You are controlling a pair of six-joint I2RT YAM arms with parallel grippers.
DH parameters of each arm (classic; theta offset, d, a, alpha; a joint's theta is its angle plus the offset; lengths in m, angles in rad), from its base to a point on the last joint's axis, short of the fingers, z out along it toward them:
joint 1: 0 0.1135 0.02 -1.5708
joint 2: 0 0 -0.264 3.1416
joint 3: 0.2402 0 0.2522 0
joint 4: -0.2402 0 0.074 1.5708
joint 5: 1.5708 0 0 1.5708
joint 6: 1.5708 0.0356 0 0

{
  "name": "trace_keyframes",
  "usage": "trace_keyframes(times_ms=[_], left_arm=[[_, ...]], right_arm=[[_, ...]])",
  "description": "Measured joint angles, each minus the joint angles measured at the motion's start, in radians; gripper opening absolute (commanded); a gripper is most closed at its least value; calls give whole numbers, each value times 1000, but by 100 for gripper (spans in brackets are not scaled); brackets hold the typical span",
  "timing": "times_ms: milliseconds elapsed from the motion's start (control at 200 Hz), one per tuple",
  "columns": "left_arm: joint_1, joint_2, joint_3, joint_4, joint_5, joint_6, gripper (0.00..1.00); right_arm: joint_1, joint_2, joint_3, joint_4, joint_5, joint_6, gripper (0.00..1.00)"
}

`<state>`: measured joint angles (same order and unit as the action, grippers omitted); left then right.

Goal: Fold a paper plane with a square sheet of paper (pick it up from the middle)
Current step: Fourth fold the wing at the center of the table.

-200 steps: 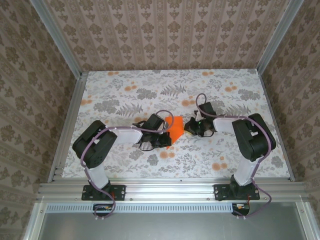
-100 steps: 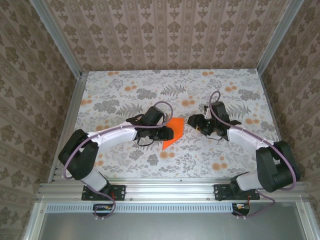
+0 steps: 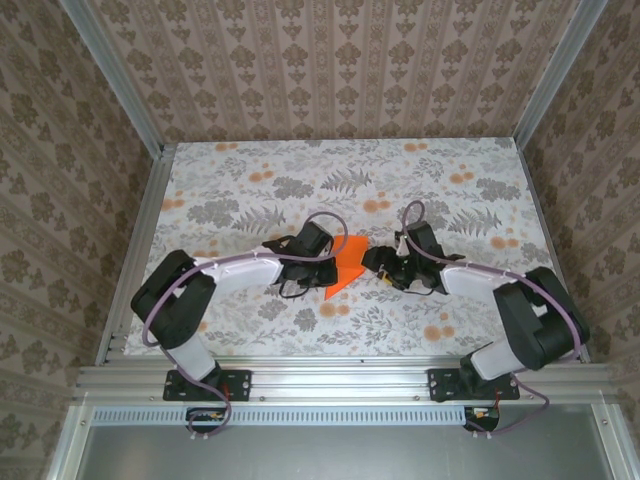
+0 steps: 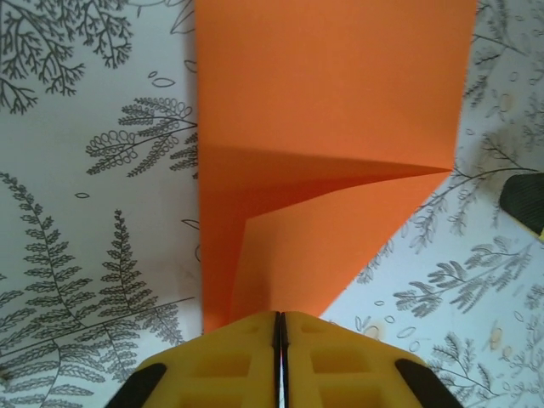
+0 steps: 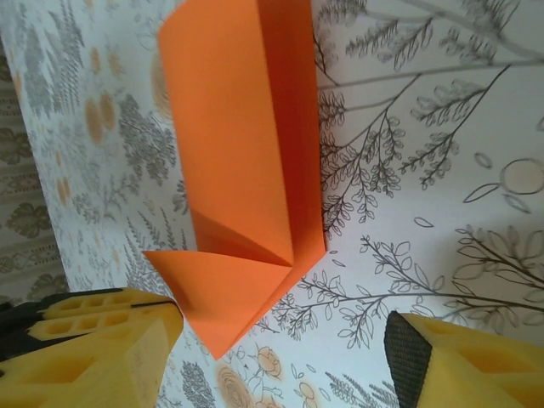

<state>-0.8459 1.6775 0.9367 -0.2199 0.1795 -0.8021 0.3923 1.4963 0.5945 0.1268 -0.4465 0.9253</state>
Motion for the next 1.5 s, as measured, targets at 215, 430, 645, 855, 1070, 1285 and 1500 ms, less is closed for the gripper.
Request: trace_keyframes(times_ms=[215, 430, 645, 855, 1070, 1285, 1500], left_arm=[[2, 8, -21, 13, -28, -17, 6], [3, 32, -35, 14, -28, -29, 5], [4, 33, -35, 15, -27, -29, 5], [10, 40, -31, 14, -27, -29, 6], [10, 44, -13, 9, -27, -24, 7], [10, 42, -11, 6, -28, 19, 13], [10, -33, -29, 61, -31, 122, 28]], right_arm=[[24, 91, 4, 105, -28, 48, 57], [39, 163, 20, 203, -63, 81, 51], [53, 203, 28, 253, -88, 105, 39], [71, 217, 29, 275, -98, 114, 27], [77, 218, 34, 262, -96, 110, 10], [94, 211, 69, 139, -24, 111, 2], [127, 99, 119, -132, 120, 131, 0]])
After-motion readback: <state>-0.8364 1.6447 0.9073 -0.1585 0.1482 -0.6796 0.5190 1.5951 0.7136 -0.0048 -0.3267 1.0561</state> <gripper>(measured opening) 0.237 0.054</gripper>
